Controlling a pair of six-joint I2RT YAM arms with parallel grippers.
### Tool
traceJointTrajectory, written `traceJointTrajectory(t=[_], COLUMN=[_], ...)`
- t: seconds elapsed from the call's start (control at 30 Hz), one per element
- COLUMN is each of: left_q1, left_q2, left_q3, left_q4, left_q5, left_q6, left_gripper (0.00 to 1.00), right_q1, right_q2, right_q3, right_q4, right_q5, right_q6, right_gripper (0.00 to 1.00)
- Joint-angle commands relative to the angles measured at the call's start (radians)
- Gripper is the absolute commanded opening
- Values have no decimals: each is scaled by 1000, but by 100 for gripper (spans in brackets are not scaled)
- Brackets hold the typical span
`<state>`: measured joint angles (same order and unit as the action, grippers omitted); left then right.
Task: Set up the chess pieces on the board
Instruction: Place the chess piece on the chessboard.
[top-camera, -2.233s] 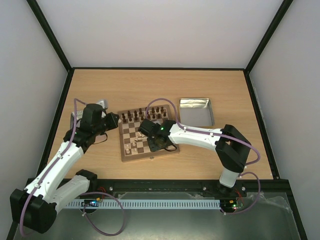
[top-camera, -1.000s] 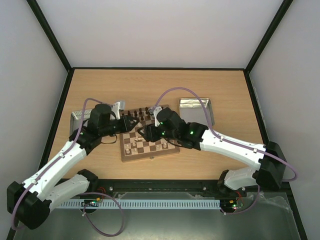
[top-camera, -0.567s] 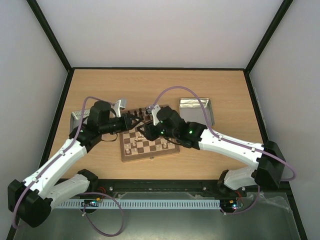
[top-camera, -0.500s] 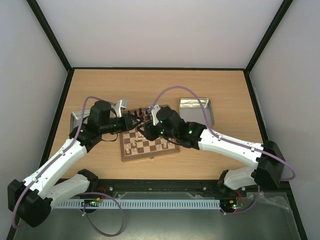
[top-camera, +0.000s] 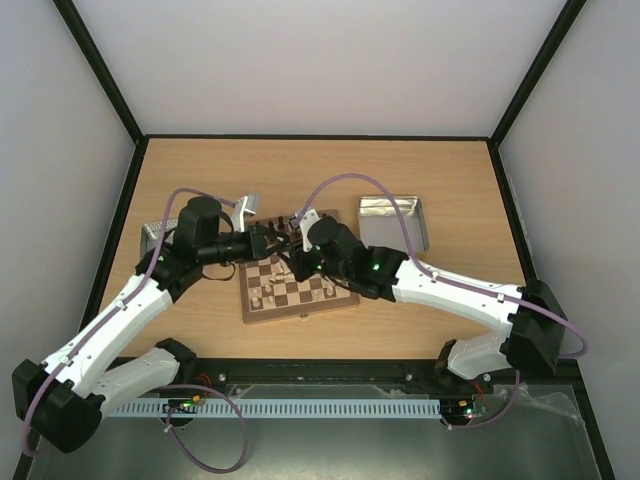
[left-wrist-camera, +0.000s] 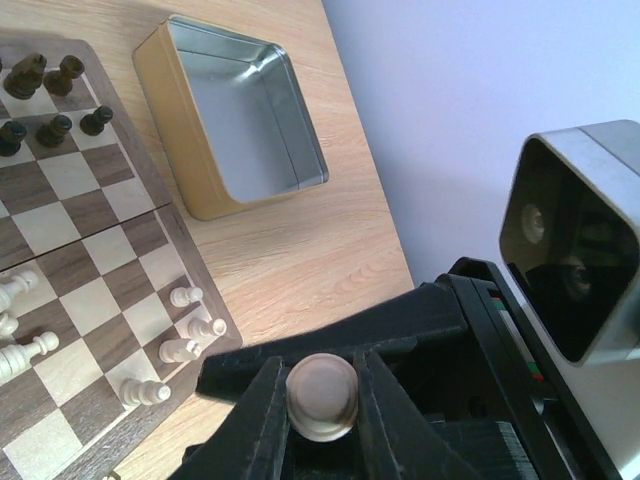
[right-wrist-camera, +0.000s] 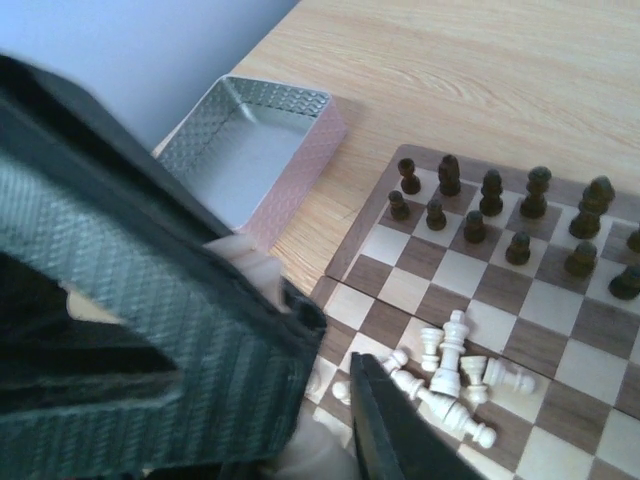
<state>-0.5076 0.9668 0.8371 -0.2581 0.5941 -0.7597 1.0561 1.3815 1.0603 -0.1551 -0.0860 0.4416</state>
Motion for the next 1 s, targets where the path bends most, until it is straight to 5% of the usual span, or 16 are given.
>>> traceJointTrajectory(t=[0.0, 0.1, 0.27, 0.47, 0.63, 0.87, 0.97], left_q1=[-2, 1, 51, 99, 100, 97, 96], left_q2=[-2, -5, -24, -19, -8, -2, 23], left_q3=[35, 53, 72, 74, 80, 43, 46], left_q4=[-45, -58, -75, -140, -133, -109, -139], left_q5=[51, 66, 146, 292, 384, 474, 468], left_q6=[23, 17, 1, 100, 126, 154, 180], left_gripper=[5, 17, 45, 60, 58, 34, 32], right_q1=[-9, -9, -9, -8, -8, -9, -9], right_q2=[-37, -53, -119, -157, -149, -141, -135], right_q3=[-17, -39, -101, -122, -125, -119, -116], right_q4=[53, 64, 83, 64, 63, 63, 52], right_q5=[6, -23, -84, -194, -262, -291, -296], right_q6=[-42, -95, -224, -339, -360, -359, -363], right_gripper=[11, 2, 2, 3, 4, 4, 4])
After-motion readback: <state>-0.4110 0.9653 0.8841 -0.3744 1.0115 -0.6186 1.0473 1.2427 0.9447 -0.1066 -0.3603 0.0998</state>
